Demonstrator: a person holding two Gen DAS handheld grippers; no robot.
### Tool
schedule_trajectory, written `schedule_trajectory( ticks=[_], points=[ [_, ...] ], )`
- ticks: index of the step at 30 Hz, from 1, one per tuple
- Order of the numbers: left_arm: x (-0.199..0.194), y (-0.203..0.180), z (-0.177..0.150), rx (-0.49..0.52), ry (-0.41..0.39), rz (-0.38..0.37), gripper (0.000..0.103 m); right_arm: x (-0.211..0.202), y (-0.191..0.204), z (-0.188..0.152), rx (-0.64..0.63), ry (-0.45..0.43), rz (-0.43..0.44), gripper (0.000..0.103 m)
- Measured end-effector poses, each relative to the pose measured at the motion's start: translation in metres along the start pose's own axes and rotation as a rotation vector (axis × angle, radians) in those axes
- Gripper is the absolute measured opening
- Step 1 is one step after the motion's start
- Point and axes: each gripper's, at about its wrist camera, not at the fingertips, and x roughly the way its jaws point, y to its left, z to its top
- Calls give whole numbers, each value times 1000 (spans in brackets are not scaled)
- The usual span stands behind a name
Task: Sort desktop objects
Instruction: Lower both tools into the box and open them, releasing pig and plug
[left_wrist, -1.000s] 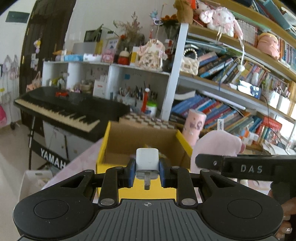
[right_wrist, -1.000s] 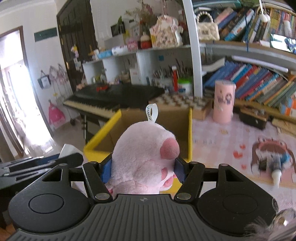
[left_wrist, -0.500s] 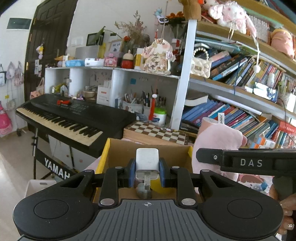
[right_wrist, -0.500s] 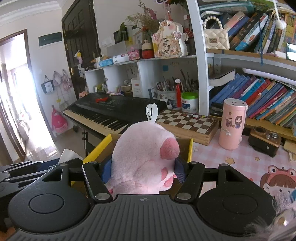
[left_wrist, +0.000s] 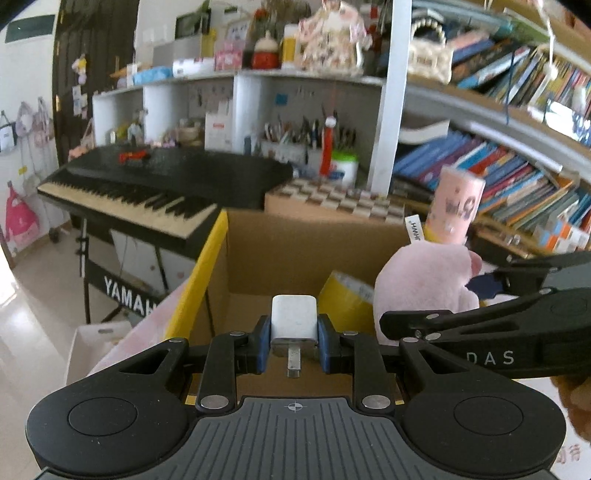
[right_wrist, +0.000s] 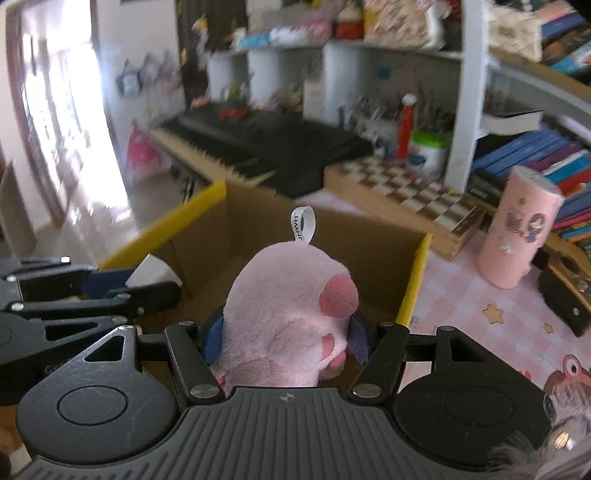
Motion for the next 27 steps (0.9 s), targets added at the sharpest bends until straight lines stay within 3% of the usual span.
schedule_trajectory(
  ticks=[5, 13, 21, 27],
  points=[
    [14, 1, -4, 13, 51, 13, 24, 22, -1, -2, -61, 96, 31, 63],
    [27, 0, -5, 42, 100, 31, 24, 35, 4, -1, -169, 156, 59, 64],
    [27, 4, -4, 24, 97, 30, 26, 39, 7, -1, -187, 155, 12, 71],
    [9, 9, -3, -20, 45, 42, 39, 24, 3, -1, -120, 104, 1, 76]
  ],
)
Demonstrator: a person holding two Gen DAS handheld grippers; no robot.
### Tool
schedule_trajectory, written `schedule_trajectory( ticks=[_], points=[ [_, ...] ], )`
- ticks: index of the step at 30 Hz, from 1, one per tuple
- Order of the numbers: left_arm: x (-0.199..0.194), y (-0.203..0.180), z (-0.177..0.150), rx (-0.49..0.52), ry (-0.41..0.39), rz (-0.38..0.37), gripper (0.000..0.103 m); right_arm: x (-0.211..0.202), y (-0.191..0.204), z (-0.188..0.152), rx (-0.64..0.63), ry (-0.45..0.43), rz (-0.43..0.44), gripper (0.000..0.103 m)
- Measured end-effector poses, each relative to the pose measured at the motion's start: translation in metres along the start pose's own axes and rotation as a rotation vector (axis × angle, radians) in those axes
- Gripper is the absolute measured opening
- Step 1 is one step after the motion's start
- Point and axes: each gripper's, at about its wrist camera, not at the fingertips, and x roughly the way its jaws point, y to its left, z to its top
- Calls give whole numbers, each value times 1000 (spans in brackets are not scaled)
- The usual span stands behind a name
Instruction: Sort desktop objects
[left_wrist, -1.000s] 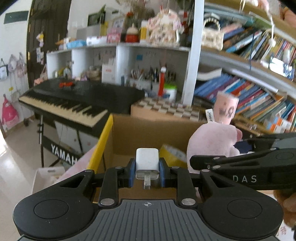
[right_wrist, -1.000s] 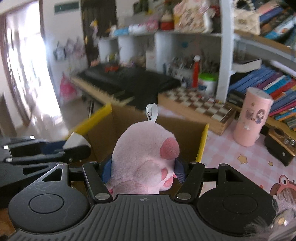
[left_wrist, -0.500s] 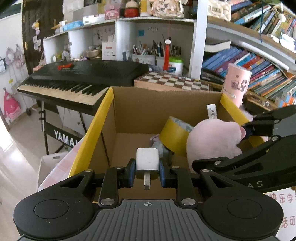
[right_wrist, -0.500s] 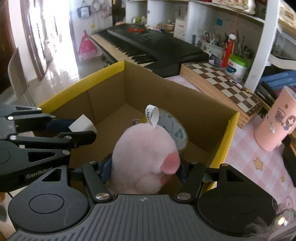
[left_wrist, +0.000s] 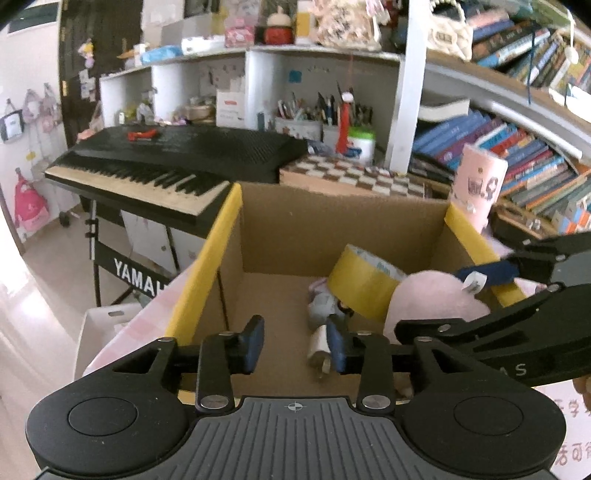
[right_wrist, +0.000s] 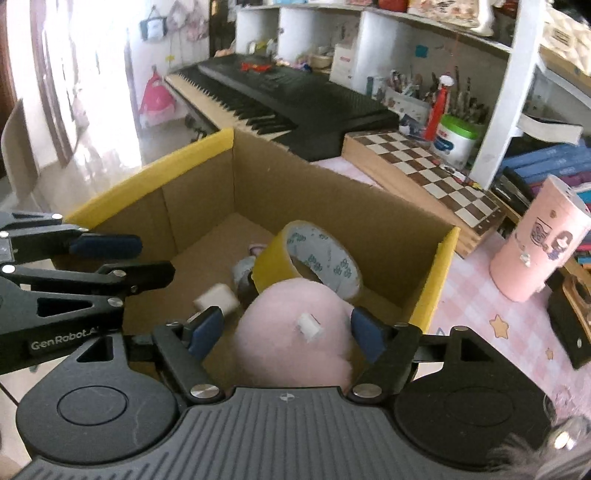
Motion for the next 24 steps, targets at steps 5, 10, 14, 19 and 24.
schedule_trajectory(
  ticks=[5, 10, 14, 19, 24],
  points=[
    [-24, 5, 0, -38, -74, 1, 66, -22, 0, -3, 65, -80, -46, 76],
    [-44, 3, -2, -41, -132, -21, 74, -51, 2, -10, 129, -169, -103, 76],
    [-55, 3, -5, -41, -154, -41, 77, -69, 3, -18, 170, -209, -144, 76],
    [-68, 4, -13, -40, -171, -58, 78, -87, 8, -31, 210, -242, -195, 76],
    [-82, 7, -25, -46, -186, -67, 83, -105, 18, -48, 266, -280, -256, 76]
  ],
)
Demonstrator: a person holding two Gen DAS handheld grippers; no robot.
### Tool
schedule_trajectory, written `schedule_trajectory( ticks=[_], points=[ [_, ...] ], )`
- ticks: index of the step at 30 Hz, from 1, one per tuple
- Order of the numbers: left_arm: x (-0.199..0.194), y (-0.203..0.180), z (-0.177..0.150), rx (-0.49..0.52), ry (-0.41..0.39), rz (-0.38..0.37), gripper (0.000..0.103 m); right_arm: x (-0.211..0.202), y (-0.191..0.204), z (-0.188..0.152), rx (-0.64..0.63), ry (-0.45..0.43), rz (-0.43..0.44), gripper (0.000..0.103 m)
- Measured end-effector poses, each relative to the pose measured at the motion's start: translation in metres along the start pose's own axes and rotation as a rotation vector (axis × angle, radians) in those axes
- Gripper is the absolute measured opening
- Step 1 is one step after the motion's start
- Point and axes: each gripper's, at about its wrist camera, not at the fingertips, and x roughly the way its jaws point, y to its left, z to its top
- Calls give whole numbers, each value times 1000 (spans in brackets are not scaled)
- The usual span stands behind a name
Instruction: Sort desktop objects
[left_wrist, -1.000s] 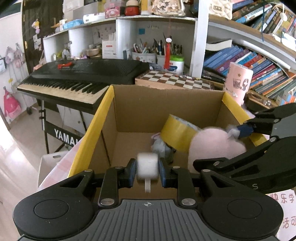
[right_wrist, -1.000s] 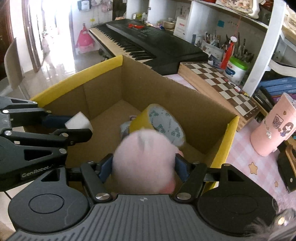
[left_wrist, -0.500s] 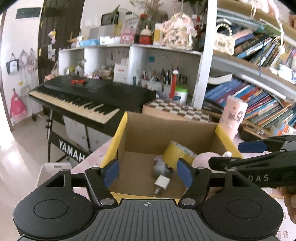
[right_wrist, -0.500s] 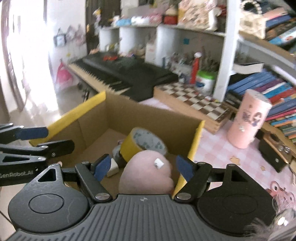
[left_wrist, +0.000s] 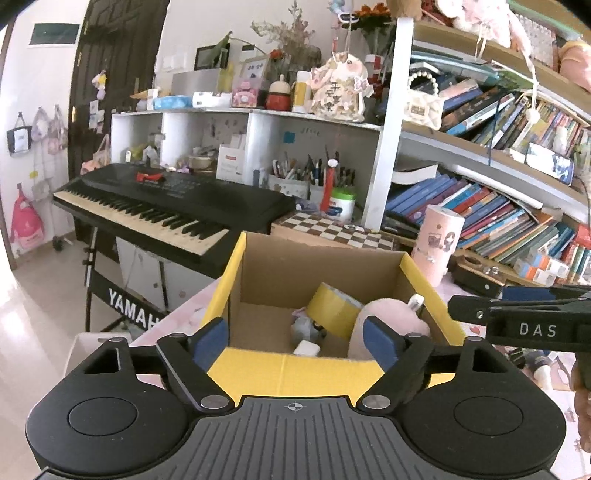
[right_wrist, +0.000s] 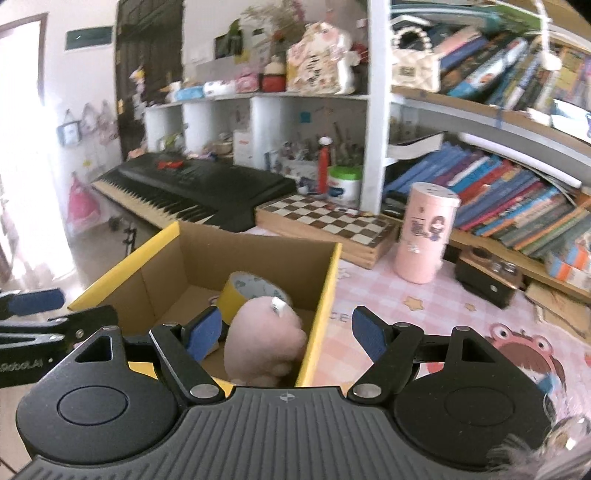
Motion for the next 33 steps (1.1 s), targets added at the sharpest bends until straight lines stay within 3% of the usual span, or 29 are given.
schedule_trajectory(
  ticks=[12, 33],
  points=[
    [-40, 11, -26, 4, 19, -28, 84, -45, 14, -39, 55, 2, -95, 76],
    [-98, 13, -74, 68, 72, -45, 84, -108, 59, -110, 64, 75, -125, 76]
  ],
)
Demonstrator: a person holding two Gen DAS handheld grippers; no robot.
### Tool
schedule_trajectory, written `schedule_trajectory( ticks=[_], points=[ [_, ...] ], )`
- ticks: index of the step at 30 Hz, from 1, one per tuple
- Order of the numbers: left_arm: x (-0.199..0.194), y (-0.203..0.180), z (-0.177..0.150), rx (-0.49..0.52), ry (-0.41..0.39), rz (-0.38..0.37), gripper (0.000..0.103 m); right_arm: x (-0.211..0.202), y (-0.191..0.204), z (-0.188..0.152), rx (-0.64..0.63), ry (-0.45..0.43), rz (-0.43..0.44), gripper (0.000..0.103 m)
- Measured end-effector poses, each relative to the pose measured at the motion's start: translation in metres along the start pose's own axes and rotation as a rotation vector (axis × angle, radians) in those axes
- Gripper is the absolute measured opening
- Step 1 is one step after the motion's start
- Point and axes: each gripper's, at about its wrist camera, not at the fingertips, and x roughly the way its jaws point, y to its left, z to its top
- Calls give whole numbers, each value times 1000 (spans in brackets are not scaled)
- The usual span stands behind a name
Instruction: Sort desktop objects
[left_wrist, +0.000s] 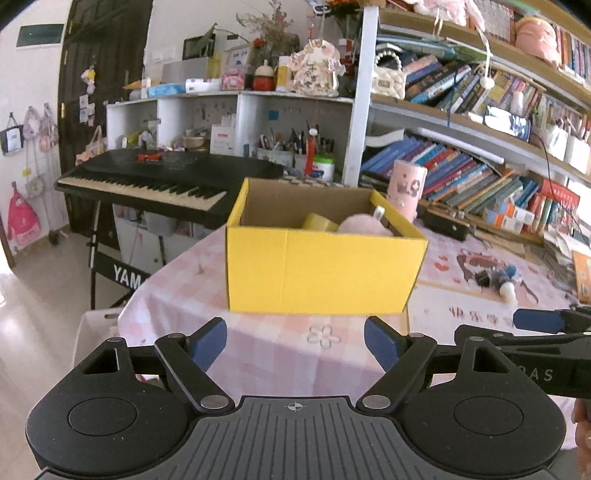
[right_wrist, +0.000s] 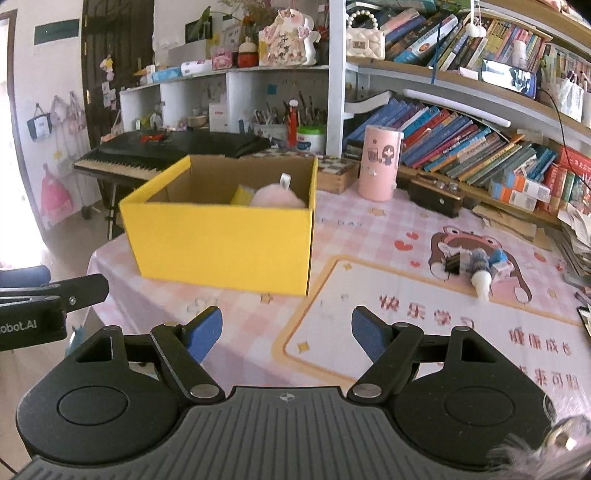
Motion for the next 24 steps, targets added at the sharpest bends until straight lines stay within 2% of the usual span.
schedule_trajectory(
  ticks=[13, 24],
  points=[
    [-9, -14, -22, 59, 74, -60, 84, -19, 6, -35, 56, 74, -27, 76],
    [1, -35, -23, 80, 95, -148, 88, -28, -14, -43, 97, 102, -113, 77]
  ],
)
